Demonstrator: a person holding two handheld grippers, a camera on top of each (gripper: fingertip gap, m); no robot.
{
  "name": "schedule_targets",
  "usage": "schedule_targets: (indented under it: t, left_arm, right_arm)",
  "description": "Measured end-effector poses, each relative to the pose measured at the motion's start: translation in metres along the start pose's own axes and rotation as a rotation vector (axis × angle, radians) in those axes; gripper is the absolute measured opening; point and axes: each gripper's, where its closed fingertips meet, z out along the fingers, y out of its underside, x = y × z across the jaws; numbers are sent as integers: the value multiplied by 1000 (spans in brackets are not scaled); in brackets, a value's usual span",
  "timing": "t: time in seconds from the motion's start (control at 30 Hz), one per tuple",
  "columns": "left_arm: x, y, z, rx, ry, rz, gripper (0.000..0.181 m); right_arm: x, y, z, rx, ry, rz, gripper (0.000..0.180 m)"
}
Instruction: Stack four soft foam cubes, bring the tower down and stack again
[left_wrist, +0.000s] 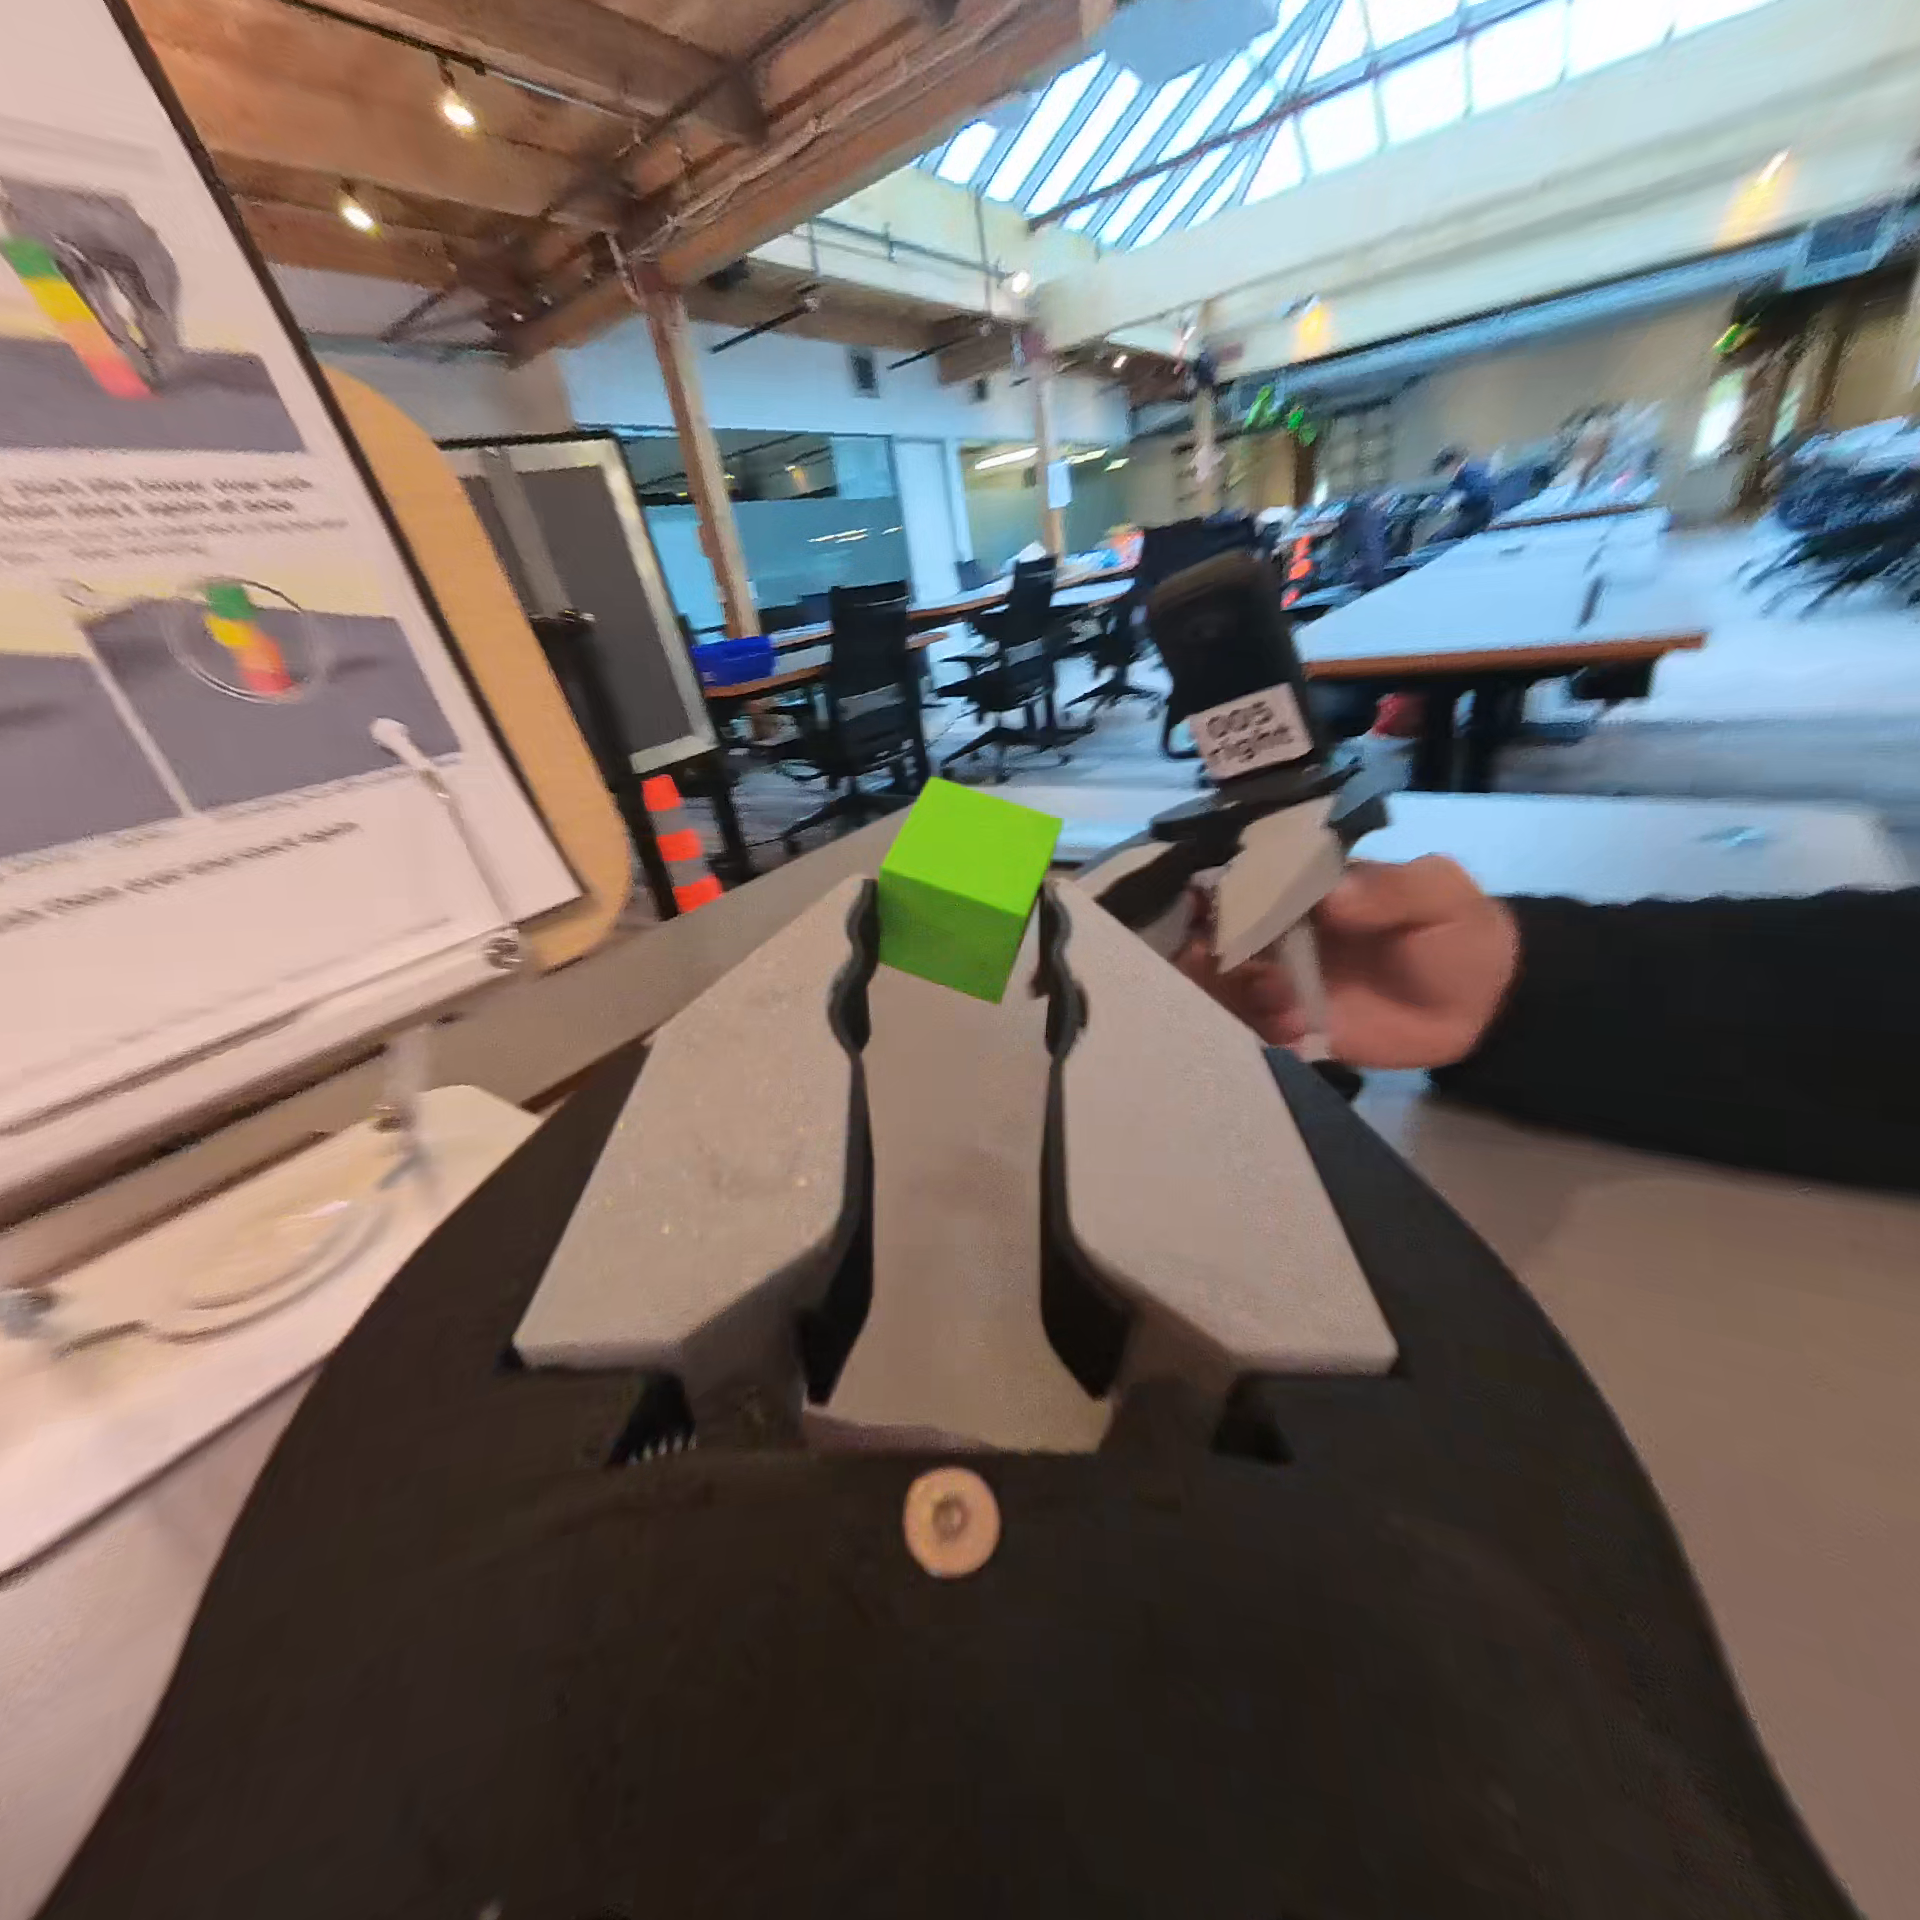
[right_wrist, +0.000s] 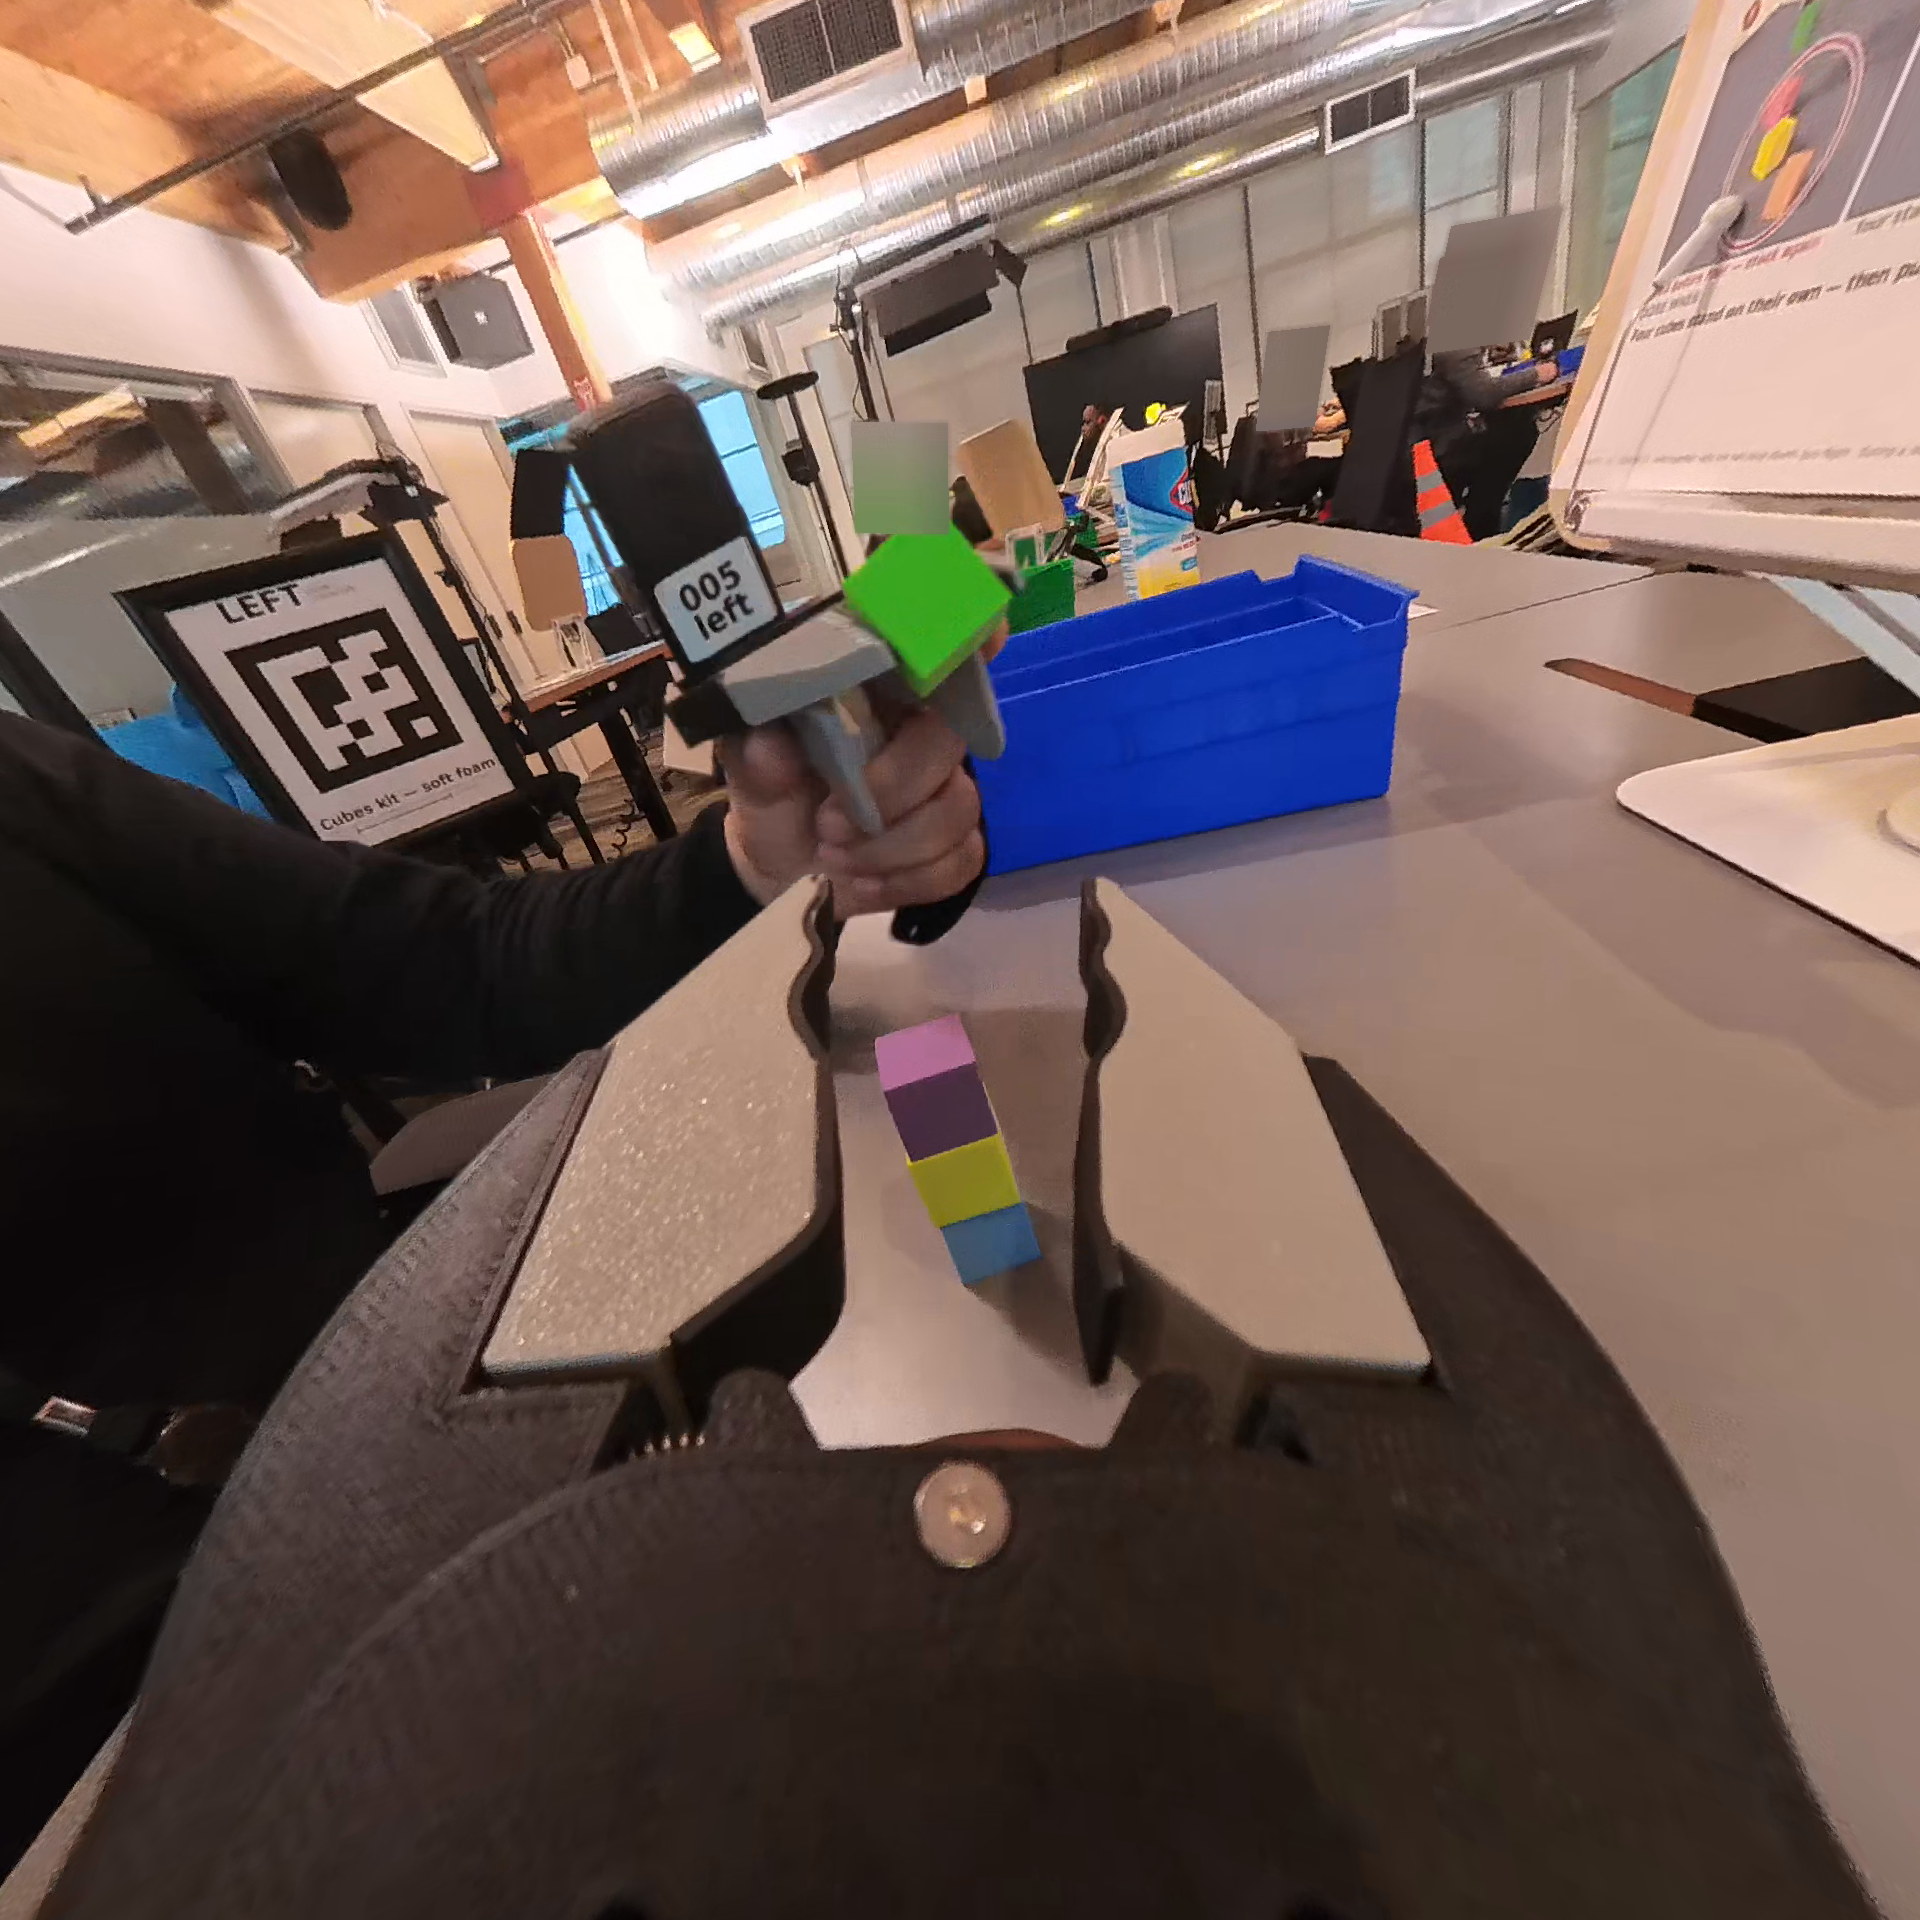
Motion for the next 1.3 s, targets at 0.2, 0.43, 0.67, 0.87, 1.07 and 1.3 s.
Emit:
schedule_targets:
  t: [0.2, 0.43, 0.67, 0.87, 1.07, 1.3]
  left_arm:
    - [4, -16, -15, 139, 237, -481, 28]
    - [3, -7, -20, 95, 374, -696, 28]
    - [37, 13, -10, -86, 476, -785, 28]
    - [46, 20, -10, -143, 499, -751, 28]
    - [51, 29, -10, -198, 511, -739, 28]
    - [52, 27, -10, -183, 495, -651, 28]
  right_arm:
    - [-5, -7, 0, 18, 5, -48, 46]
    - [-12, -12, 1, 4, 21, -118, 44]
    - [-31, -15, 12, -55, 64, -311, 41]
    - [-38, 1, 24, -144, 55, -369, 44]
    - [-39, -7, 22, -126, 83, -413, 46]
    - [-42, -3, 22, -137, 45, -373, 49]
